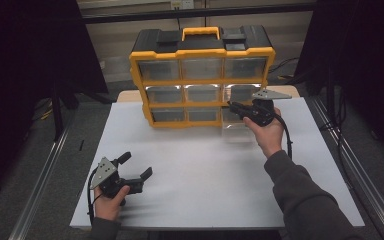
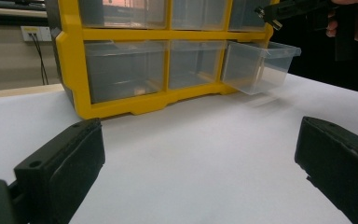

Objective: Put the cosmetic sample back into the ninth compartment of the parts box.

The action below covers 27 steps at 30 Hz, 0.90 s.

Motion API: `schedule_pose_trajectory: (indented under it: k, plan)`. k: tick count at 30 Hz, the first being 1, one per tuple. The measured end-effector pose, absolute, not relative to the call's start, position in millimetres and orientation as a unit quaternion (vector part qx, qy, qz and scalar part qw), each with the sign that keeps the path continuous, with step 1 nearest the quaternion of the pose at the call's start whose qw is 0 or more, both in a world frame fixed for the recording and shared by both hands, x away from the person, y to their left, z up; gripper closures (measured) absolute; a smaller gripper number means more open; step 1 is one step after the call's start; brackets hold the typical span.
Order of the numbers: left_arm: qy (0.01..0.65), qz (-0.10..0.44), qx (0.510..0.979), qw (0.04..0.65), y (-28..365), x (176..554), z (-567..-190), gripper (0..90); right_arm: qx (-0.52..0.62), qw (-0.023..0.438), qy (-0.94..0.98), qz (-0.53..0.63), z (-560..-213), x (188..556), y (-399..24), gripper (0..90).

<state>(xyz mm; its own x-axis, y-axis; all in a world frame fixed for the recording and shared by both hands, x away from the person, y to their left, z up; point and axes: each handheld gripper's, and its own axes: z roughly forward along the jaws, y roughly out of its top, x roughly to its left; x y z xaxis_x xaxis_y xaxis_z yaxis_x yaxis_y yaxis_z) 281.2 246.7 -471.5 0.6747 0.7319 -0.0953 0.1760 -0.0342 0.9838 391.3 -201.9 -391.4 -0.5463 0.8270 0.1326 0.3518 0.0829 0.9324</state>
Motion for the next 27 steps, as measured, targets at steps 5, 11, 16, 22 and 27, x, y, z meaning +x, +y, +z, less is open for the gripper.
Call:
schedule_pose_trajectory:
  k: [5, 11, 16, 22, 27]
  plan:
    - [0.330, 0.229, 0.686, 0.606, 247.3, 281.3, -471.5, 1.8, 0.420, 0.224, 0.701, 0.530, -394.1, 392.3, -203.6, 82.1]
    - [0.330, 0.233, 0.686, 0.605, 248.5, 281.5, -471.2, 1.8, 0.425, 0.228, 0.701, 0.526, -397.2, 392.5, -205.1, 82.1]
    - [0.329, 0.234, 0.687, 0.604, 248.7, 281.5, -471.2, 1.8, 0.426, 0.226, 0.700, 0.527, -399.4, 393.8, -205.7, 82.1]
    - [0.328, 0.231, 0.686, 0.607, 248.7, 281.5, -471.1, 1.8, 0.426, 0.226, 0.701, 0.524, -403.0, 394.3, -203.2, 82.1]
    - [0.335, 0.224, 0.676, 0.617, 246.9, 281.2, -471.3, 1.7, 0.427, 0.225, 0.703, 0.522, -404.9, 394.2, -203.2, 82.1]
